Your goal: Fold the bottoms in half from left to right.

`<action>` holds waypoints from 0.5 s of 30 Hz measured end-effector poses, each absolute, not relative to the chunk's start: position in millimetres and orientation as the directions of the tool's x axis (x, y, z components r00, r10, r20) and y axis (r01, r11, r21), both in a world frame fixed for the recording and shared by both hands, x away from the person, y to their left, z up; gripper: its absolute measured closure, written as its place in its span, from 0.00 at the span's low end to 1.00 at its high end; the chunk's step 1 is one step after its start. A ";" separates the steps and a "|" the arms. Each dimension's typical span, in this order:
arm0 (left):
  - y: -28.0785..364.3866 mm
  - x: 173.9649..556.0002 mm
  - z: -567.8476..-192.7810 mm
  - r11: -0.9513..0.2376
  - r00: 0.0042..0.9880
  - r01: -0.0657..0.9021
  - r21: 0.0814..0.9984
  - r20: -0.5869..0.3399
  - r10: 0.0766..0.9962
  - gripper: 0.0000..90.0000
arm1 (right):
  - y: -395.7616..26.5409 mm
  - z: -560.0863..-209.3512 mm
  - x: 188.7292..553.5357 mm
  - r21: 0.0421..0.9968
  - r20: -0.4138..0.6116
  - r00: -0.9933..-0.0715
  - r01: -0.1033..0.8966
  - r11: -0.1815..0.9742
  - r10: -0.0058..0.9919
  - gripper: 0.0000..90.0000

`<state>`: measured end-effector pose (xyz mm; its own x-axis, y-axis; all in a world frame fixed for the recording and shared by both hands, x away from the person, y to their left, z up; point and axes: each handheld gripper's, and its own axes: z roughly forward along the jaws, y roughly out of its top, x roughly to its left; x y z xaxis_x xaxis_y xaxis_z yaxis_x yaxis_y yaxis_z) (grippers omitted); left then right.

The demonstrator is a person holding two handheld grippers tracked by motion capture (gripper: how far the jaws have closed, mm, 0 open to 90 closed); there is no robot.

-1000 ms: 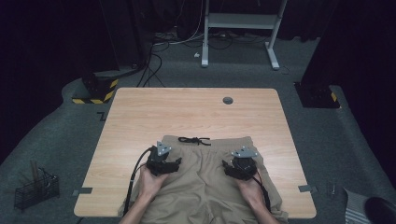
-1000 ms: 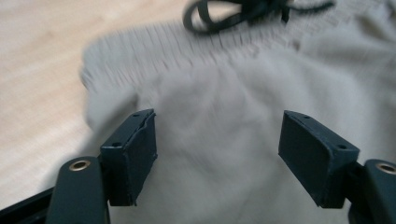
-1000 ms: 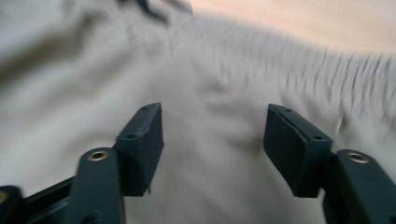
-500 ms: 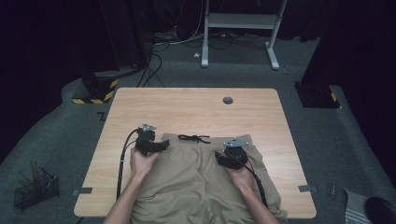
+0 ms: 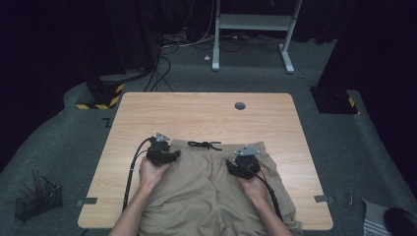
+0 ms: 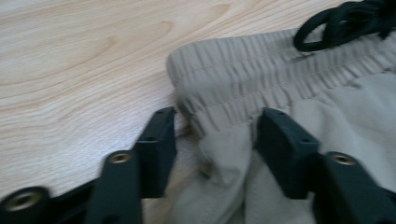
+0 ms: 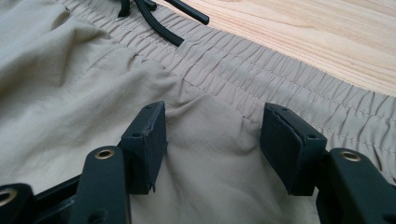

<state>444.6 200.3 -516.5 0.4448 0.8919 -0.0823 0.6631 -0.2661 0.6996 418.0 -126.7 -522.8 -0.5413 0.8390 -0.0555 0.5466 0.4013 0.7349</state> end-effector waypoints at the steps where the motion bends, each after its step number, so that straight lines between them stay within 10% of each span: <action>1: 200.4 444.2 -516.7 -0.267 0.446 0.660 0.702 -0.080 0.892 0.56 | -126.6 -522.8 417.9 0.735 -0.056 -0.541 0.546 0.402 0.839 0.45; 15: 204.2 440.0 -512.6 -0.299 0.496 0.661 0.688 -0.102 0.862 0.88 | -126.6 -522.8 417.9 0.736 -0.059 -0.540 0.545 0.402 0.840 0.45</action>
